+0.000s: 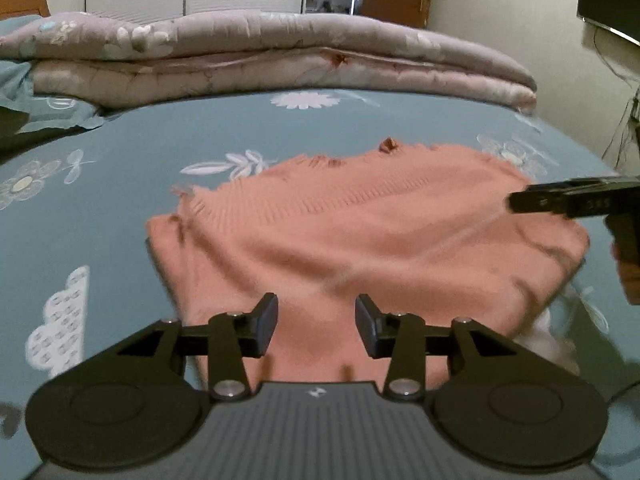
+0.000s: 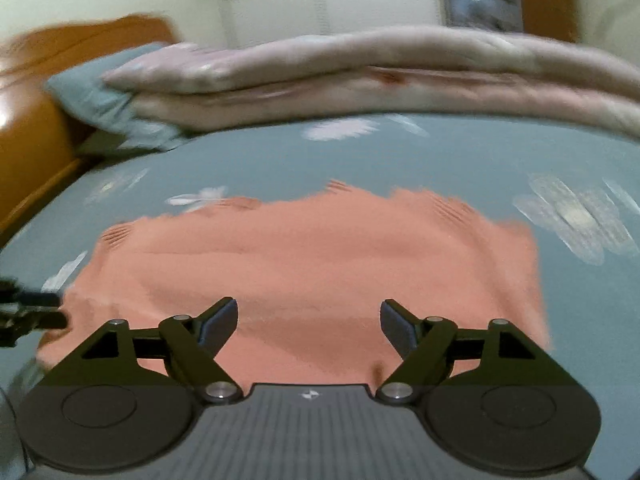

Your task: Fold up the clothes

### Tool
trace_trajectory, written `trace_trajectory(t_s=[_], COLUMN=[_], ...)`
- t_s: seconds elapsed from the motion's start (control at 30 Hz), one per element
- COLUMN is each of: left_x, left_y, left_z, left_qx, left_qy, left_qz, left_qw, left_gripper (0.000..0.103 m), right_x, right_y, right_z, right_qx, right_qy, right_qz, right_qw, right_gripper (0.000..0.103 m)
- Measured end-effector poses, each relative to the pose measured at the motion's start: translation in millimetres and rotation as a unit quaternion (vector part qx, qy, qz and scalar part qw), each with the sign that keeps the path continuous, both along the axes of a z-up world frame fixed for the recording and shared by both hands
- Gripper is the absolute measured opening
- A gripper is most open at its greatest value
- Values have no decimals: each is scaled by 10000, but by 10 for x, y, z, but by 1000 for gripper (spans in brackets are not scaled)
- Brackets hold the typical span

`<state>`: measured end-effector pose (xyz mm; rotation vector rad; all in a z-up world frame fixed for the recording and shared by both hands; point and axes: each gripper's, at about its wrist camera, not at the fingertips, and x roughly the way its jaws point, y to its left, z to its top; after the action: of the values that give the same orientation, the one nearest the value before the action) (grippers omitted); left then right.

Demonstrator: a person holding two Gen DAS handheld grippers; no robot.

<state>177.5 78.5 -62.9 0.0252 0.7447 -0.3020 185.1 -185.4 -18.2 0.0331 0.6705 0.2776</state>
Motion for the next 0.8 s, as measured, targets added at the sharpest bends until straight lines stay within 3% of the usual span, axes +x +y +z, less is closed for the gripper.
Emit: trace_trajectory(t_s=[0.07, 0.17, 0.23, 0.4, 0.53, 0.63, 0.7, 0.73, 0.77, 0.8], left_x=[135, 98, 36, -67, -31, 135, 322, 422, 521, 580], left_y=[77, 294, 353, 345, 306, 276, 292, 314, 336, 397], left_z=[-154, -190, -209, -184, -10, 36, -35, -105, -178, -229], left_qx=[134, -447, -537, -506, -606, -643, -712, -542, -340, -431], left_qy=[170, 357, 490, 505, 192, -21, 99, 214, 330, 386], left_qz=[344, 614, 651, 680, 531, 405, 450, 599, 762, 811], left_qw=[9992, 9965, 9952, 9951, 9966, 9971, 9964, 9965, 9960, 9950], left_gripper=[39, 37, 38, 37, 45, 50, 50, 50, 42, 41], right_x=[211, 492, 801, 1226, 1237, 1079, 1001, 974, 956, 946], right_y=[274, 579, 627, 441, 497, 545, 589, 617, 642, 655], right_z=[11, -81, -272, -362, -321, -186, -131, -129, -138, -157], right_qx=[-186, -824, -1365, -1221, -1263, -852, -504, -413, -365, -381], right_qy=[-39, -113, 144, 201, 309, 247, 256, 288, 328, 372], right_qz=[328, 667, 482, 271, 170, 352, 579, 668, 724, 715], right_qw=[9993, 9943, 9894, 9919, 9914, 9954, 9967, 9965, 9962, 9960], right_gripper=[82, 83, 85, 99, 97, 97, 97, 97, 97, 97])
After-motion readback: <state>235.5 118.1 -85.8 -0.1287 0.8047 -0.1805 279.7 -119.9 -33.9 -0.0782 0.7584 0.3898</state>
